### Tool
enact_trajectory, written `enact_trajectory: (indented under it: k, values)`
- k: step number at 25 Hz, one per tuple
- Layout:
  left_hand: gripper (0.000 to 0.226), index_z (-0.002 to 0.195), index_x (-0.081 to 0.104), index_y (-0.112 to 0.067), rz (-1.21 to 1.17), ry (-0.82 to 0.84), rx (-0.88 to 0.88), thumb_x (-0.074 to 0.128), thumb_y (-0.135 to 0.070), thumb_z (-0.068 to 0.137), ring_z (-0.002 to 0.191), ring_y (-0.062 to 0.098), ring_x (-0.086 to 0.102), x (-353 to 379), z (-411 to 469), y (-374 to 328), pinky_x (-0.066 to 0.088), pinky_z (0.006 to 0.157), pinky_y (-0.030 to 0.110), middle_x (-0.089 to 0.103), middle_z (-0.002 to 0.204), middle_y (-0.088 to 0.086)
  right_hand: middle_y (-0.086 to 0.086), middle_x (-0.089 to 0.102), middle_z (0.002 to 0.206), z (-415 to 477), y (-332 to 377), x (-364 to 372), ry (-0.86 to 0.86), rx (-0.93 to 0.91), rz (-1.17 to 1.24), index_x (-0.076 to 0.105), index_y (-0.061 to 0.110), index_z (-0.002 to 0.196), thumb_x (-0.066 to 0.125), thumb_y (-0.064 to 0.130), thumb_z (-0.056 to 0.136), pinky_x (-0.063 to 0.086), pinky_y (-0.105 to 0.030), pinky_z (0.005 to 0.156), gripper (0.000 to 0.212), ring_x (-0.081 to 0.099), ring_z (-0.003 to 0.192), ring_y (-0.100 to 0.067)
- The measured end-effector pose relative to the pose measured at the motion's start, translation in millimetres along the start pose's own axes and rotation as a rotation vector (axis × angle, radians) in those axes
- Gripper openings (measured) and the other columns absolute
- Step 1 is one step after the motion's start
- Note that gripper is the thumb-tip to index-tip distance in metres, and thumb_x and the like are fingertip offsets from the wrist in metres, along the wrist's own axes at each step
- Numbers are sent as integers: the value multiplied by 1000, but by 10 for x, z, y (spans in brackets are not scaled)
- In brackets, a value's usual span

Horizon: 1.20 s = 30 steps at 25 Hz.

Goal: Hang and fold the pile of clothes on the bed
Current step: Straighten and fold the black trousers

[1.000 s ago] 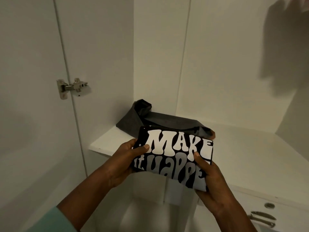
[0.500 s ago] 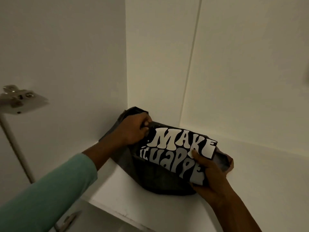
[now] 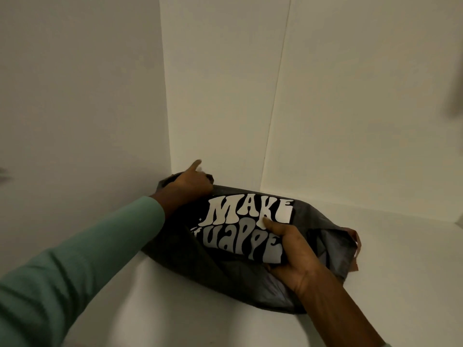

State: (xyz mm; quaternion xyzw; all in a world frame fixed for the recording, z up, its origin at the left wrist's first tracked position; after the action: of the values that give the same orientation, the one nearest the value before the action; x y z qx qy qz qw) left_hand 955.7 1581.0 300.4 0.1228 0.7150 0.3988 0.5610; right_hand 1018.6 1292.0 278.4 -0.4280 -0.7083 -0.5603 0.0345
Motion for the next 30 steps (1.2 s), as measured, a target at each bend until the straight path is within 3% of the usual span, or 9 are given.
enact_trajectory:
  k: [4, 8, 13, 16, 18, 20, 22, 25, 30]
  values:
    - [28, 115, 66, -23, -326, -211, -206, 53, -43, 102, 118, 26, 61, -190, 92, 408, 23, 118, 55, 66, 120, 2, -19, 76, 116, 265, -21, 204, -16, -59, -21, 71, 6, 121, 54, 19, 103, 58, -45, 89, 28, 70, 106, -35]
    - [16, 103, 61, -29, -522, -256, -282, 56, -44, 100, 110, 25, 63, -242, 158, 698, 36, 100, 45, 68, 116, -1, -17, 78, 111, 694, -109, 395, -98, -99, 44, 70, 8, 122, 54, 19, 104, 59, -44, 83, 26, 71, 103, -33]
    - [13, 98, 56, -29, -560, -283, -247, 56, -42, 100, 106, 24, 63, -199, 239, 674, 35, 95, 43, 67, 111, -2, -15, 79, 99, 1123, -348, 570, -80, 0, -37, 75, 9, 109, 53, 23, 105, 57, -42, 83, 26, 71, 94, -31]
    - [13, 101, 57, -28, -514, -304, -244, 54, -41, 102, 103, 23, 62, -150, 281, 655, 34, 92, 42, 66, 109, -2, -15, 75, 117, 1415, -443, 733, -164, -126, -426, 69, 12, 124, 63, 25, 99, 58, -49, 94, 28, 71, 103, -31]
    - [13, 101, 56, -28, -509, -297, -241, 54, -41, 102, 102, 23, 62, -149, 287, 630, 32, 88, 41, 66, 110, -2, -12, 70, 120, 1490, -392, 781, -300, -321, -874, 52, 11, 134, 68, 31, 91, 59, -52, 93, 51, 70, 107, -33]
    - [15, 103, 58, -27, -510, -293, -239, 54, -41, 102, 101, 23, 63, -147, 288, 629, 33, 89, 41, 67, 109, -1, -14, 66, 123, 1497, -320, 821, -347, -431, -1084, 36, 10, 138, 66, 28, 92, 58, -51, 92, 58, 67, 108, -37]
    - [18, 106, 61, -25, -466, -259, -247, 53, -40, 101, 101, 24, 63, -178, 265, 617, 34, 93, 43, 67, 108, -1, -19, 64, 131, 1501, -292, 776, -361, -425, -1198, 37, 8, 138, 66, 26, 96, 55, -47, 96, 54, 64, 117, -39]
    - [27, 121, 58, -24, -466, -190, -264, 57, -35, 96, 115, 26, 58, -279, 206, 522, 31, 107, 49, 62, 122, 3, -17, 59, 139, 1375, -257, 631, -485, -370, -1515, 47, 12, 140, 64, 58, 93, 49, -49, 104, 68, 59, 126, -38]
    - [52, 145, 43, -31, -967, -412, -166, 63, -43, 98, 139, 24, 45, -773, -8, 61, 25, 120, 56, 42, 154, 1, -3, 57, 130, 747, 32, 266, -578, -702, -1337, 57, 21, 132, 61, 48, 99, 53, -40, 93, 44, 61, 113, -22]
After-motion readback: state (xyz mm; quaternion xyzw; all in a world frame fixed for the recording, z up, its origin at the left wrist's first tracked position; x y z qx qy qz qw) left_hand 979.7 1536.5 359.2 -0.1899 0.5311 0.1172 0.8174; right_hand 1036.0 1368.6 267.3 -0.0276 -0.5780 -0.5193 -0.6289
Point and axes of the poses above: each hand's wrist, its own z-axis towards the middle knuckle, its own x-axis out of the palm, y = z × x, the point moved 2 cm from there along z, towards the middle knuckle
